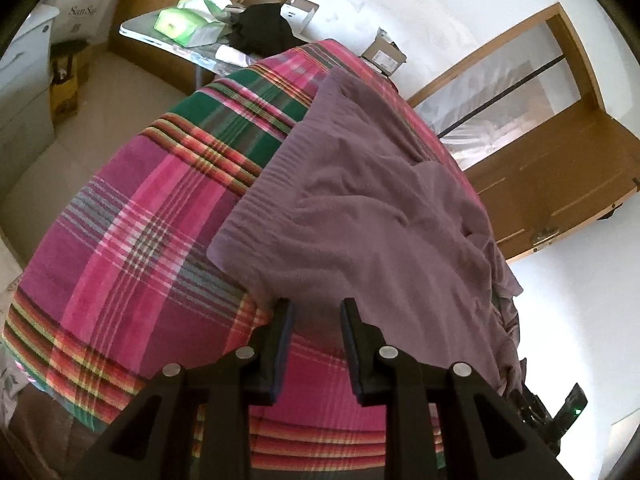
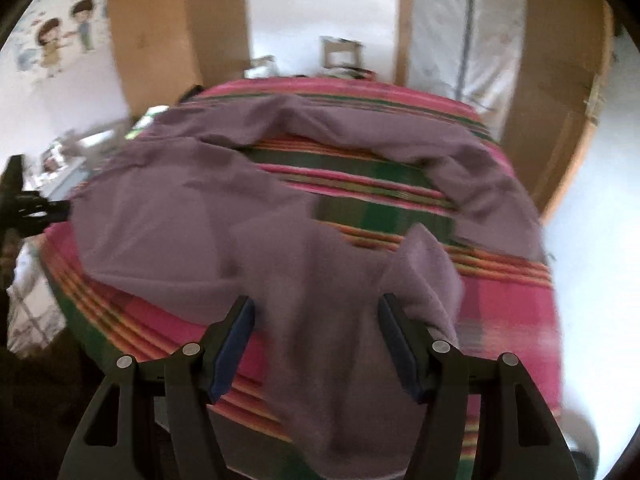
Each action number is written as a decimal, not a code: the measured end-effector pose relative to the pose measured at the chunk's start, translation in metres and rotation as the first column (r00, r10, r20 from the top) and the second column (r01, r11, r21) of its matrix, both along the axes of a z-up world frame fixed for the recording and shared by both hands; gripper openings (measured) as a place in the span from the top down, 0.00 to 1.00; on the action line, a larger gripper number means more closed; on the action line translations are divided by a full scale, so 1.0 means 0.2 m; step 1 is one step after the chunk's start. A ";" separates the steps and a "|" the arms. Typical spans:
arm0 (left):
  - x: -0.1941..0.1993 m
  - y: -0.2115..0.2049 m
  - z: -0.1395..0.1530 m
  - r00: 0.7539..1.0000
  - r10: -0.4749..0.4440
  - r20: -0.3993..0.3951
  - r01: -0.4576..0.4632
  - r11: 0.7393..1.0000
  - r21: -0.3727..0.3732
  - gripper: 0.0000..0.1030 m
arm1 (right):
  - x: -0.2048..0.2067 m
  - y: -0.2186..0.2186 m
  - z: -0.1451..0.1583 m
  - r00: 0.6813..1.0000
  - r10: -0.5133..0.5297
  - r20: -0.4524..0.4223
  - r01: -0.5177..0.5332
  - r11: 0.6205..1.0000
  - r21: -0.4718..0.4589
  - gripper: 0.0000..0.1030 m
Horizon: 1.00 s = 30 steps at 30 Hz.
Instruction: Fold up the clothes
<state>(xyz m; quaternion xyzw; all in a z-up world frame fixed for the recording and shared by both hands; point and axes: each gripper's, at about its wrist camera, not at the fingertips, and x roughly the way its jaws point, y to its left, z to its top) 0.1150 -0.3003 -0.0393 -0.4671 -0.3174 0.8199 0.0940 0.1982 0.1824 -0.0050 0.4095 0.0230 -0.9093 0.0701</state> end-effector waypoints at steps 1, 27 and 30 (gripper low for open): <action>-0.01 -0.01 0.00 1.000 0.003 0.000 -0.003 1.000 0.008 0.76 | 0.00 0.03 0.00 1.000 -0.018 0.000 0.018 1.000 -0.010 0.36; -0.07 -0.06 -0.02 0.992 0.128 0.009 -0.128 0.983 0.134 0.87 | -0.08 -0.70 -0.07 0.844 0.537 0.004 -0.533 0.840 -0.101 0.36; -0.07 -0.05 -0.01 0.991 0.134 -0.011 -0.131 0.981 0.141 0.94 | -0.10 -0.76 -0.12 0.822 0.568 0.036 -0.565 0.822 -0.067 0.36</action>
